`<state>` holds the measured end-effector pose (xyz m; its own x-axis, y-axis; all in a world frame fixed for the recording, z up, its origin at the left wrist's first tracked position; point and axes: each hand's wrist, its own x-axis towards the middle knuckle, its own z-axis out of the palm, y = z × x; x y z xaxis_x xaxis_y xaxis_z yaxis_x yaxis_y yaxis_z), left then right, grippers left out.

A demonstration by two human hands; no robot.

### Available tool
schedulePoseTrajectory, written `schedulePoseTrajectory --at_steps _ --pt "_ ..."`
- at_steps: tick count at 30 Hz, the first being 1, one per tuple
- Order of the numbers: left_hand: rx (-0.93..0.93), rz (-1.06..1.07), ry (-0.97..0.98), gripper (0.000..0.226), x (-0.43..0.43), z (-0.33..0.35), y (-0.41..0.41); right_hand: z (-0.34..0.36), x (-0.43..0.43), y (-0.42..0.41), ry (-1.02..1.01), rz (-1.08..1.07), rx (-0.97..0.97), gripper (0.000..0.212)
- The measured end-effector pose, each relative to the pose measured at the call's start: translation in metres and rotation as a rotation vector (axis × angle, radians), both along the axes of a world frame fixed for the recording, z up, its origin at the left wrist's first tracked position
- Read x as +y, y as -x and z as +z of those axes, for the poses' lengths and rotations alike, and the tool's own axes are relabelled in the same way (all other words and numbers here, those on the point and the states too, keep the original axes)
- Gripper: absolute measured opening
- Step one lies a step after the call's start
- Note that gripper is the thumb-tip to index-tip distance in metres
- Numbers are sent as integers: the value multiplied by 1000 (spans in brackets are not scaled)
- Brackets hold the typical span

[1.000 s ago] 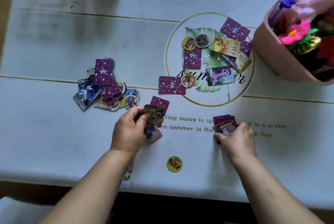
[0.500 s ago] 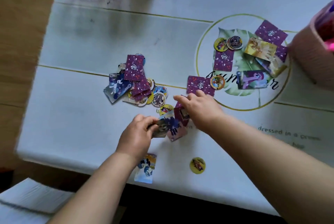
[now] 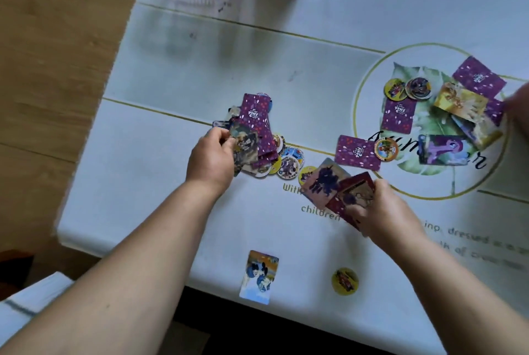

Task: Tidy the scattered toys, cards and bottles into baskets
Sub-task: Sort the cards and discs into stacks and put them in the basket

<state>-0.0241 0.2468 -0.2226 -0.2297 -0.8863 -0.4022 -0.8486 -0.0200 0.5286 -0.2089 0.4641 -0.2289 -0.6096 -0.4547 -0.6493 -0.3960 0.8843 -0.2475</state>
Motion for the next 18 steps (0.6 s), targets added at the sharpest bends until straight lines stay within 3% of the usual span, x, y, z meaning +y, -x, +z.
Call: schedulePoseTrajectory --at_steps 6,12,18 --pt "179 55 -158 14 -20 -5 21 8 1 -17 254 -345 -89 9" --pt "311 -44 -440 4 32 -6 42 0 -8 -18 332 -660 -296 16" --pt "230 -90 -402 15 68 -14 69 3 -24 -15 485 -743 -523 14"
